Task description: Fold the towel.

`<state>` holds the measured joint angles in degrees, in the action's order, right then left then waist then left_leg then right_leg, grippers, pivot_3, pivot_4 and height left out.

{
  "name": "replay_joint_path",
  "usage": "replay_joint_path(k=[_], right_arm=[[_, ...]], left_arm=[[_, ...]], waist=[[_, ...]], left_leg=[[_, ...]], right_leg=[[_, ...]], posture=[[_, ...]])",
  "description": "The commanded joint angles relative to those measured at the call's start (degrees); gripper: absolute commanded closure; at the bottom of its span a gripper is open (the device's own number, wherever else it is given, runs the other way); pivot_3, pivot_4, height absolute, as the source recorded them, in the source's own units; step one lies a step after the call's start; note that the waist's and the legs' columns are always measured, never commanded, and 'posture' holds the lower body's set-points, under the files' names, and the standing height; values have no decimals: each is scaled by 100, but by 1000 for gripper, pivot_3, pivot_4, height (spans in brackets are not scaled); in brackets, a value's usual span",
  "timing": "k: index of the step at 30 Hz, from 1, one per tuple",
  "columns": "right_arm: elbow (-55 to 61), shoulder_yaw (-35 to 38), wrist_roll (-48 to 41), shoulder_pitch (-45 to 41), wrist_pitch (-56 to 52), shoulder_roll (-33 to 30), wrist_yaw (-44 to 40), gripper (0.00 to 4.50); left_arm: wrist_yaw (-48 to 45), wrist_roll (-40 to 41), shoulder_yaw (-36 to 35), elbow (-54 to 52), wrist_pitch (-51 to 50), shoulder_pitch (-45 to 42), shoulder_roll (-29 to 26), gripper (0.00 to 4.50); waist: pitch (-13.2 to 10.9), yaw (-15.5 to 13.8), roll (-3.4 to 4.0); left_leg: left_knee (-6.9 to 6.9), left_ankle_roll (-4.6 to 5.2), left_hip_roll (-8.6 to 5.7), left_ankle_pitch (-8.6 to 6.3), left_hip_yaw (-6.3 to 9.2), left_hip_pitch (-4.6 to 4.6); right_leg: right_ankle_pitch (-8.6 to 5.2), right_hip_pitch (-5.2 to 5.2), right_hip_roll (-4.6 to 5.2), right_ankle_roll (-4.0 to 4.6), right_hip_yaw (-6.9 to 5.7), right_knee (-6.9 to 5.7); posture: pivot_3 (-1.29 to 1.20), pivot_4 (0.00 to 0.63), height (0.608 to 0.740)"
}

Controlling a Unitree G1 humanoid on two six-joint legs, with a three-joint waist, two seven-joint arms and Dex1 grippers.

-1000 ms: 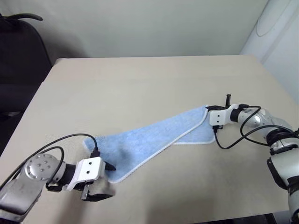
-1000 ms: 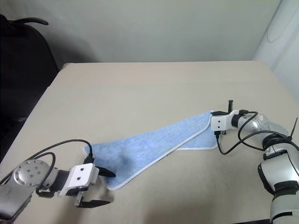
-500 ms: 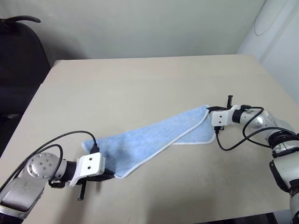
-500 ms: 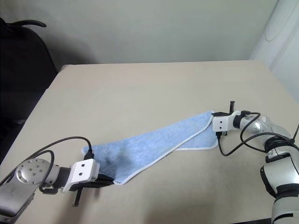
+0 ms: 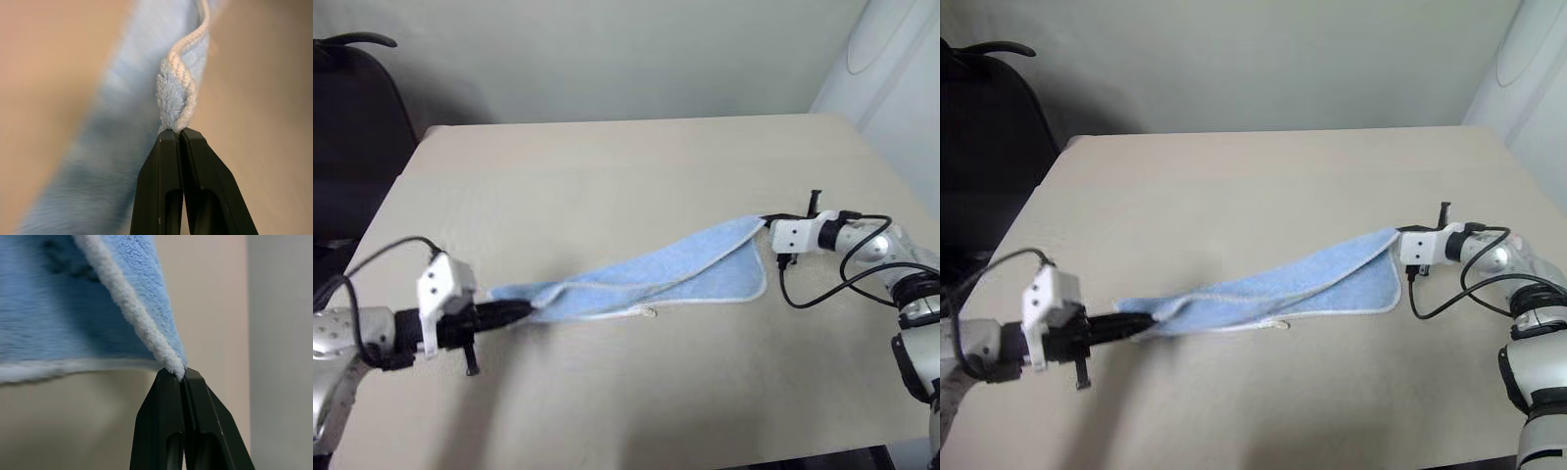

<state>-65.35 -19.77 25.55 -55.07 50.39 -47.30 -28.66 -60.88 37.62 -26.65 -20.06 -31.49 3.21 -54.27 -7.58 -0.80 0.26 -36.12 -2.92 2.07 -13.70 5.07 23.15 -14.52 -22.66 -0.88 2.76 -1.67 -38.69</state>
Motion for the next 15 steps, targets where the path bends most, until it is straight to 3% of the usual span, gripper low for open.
replay_joint_path(k=[1,8,15], right_arm=[[48,380,-356,-271,-201,-194,-190,4500],[-62,361,-138,-613,-353,-245,-31,4500],[-587,87,569,-2104,-1014,-374,651,4500]], left_arm=[[517,666,-346,165,-541,-720,47,4452],[706,289,387,623,-195,-1797,208,4452],[1357,-961,1300,3318,876,-4993,808,4452]], waist=[[0,-3,0],[-3,9,4],[-9,-19,12]], left_leg=[[0,-1,0,3,0,-1],[2,-3,0,3,-6,-4],[-3,7,0,25,-6,3]], right_leg=[[0,0,1,0,0,-1],[0,-1,0,0,2,-2],[2,-9,3,-1,2,-14]], posture=[[0,150,740],[0,150,740],[0,150,740]])
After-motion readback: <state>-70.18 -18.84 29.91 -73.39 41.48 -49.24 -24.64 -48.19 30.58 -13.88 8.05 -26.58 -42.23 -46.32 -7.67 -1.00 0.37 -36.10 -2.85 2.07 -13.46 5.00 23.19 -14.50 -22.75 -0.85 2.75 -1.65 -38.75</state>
